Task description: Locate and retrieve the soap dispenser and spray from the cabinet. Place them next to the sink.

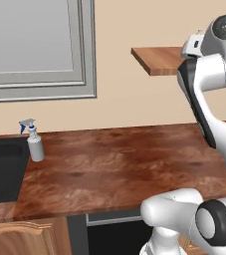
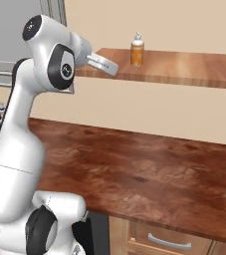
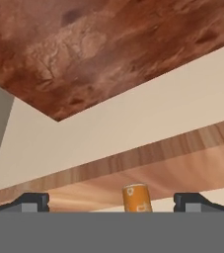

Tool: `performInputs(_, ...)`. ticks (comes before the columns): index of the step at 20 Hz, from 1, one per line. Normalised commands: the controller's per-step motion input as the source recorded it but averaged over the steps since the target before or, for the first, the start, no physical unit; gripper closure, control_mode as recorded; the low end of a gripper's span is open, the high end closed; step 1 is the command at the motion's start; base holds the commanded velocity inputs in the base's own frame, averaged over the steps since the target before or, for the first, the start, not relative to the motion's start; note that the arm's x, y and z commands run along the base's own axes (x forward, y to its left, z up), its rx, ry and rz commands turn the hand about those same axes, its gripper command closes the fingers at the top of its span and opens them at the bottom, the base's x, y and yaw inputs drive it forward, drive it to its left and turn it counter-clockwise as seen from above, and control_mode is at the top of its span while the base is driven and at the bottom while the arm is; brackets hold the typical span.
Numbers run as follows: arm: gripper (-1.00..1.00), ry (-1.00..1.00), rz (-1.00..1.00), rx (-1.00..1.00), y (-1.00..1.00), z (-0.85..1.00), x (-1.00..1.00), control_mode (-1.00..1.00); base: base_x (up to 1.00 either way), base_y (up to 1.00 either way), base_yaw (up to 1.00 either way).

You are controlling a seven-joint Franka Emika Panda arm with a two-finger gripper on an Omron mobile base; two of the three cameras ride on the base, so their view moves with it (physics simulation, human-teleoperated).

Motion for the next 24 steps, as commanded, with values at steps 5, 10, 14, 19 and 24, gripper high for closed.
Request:
performInputs(5,-1.00,-0.03,0.13,-0.01,-0.07,0.00,0.56,-1.00,0.00,0.00,0.00)
performInputs(10,-1.00,0.00,0.12,-0.01,-0.09,0.00,0.43,-1.00,0.00,0.00,0.00)
performInputs(14,-1.00,0.03,0.02,-0.04,-0.18,0.00,0.25,-1.00,0.00,0.00,0.00)
performInputs(19,-1.00,0.03,0.00,-0.03,-0.23,0.00,0.23,-1.00,0.00,0.00,0.00)
performInputs(24,-1.00,0.01,0.02,-0.02,-0.16,0.00,0.33,-1.00,0.00,0.00,0.00)
